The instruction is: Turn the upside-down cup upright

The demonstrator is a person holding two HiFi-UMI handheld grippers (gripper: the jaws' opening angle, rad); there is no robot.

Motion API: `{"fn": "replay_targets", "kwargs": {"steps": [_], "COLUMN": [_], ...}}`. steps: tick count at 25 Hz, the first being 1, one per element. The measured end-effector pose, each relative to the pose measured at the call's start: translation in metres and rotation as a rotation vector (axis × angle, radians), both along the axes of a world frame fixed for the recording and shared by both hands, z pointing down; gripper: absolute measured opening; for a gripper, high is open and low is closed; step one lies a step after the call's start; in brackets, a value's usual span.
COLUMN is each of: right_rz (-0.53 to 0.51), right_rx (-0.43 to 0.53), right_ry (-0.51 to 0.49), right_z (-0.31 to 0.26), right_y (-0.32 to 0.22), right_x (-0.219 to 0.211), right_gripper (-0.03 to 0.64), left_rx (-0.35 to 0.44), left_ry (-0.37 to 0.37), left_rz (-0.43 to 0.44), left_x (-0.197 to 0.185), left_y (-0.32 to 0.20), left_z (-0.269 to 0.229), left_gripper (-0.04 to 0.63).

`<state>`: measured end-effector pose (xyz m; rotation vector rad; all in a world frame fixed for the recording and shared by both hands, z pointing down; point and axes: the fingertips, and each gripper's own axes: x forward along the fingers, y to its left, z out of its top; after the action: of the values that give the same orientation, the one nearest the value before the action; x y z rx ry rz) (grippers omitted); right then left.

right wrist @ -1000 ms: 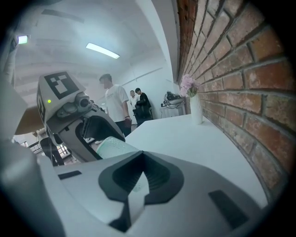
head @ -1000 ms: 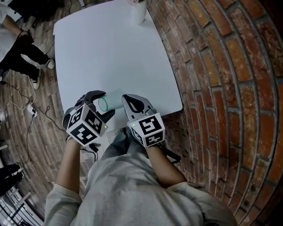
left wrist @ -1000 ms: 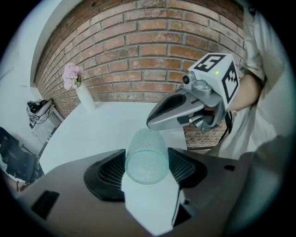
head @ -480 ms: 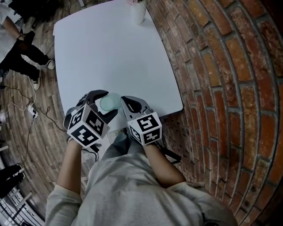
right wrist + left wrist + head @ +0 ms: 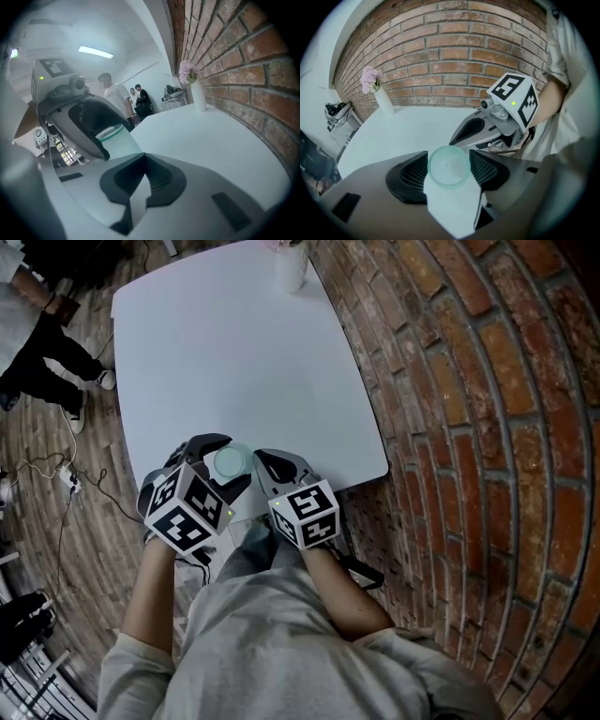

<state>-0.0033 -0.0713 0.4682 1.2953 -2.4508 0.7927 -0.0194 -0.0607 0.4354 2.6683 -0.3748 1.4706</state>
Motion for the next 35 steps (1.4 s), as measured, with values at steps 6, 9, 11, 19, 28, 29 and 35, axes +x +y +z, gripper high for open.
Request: {"fn": "replay_targets", "kwargs": {"steps": [6, 9, 11, 19, 28, 29, 35], "right_rz": [-0.004, -0.003, -0.003, -0.007, 0.034, 0.039, 0.056], "right_rx": [-0.019, -0.023, -0.023, -0.030, 0.030, 0.040, 0.087], "right_ry": [0.000, 0.000, 0.000, -0.002, 0.049, 0.046, 0.036], "right_z": [0.010, 0.014, 0.014, 0.015, 0.002, -0.003, -0.029], "right_y": [0.001, 0.001, 0.000, -0.002, -0.004, -0.004, 0.001], "right_x": [-0.003, -0.003, -0.004, -0.009, 0.002, 0.004, 0.013], "right_gripper": [0.006, 0.006, 0.006, 0.006, 0.006, 0.006, 0.006], "left_rx": [-0.011, -0.013, -0.011, -0.016, -0.021, -0.022, -0.020], "left_ry": [-0.009, -0.010, -0.011, -0.015, -0.077, -0.079, -0.090], "left_rz": [0.004, 0.006, 0.007, 0.005, 0.000, 0.001, 0.010], "left_x": [-0.001, 0.000, 0.000, -0.003, -0.014, -0.014, -0.011], "left_y": [0.000, 0.000, -0.001, -0.003, -0.004, -0.005, -0.008], "left_z": [0.007, 0.009, 0.008, 0.008, 0.021, 0.022, 0.029], "left_gripper": [0.282, 0.281, 0.281, 0.281, 0.281, 0.281, 0.281]}}
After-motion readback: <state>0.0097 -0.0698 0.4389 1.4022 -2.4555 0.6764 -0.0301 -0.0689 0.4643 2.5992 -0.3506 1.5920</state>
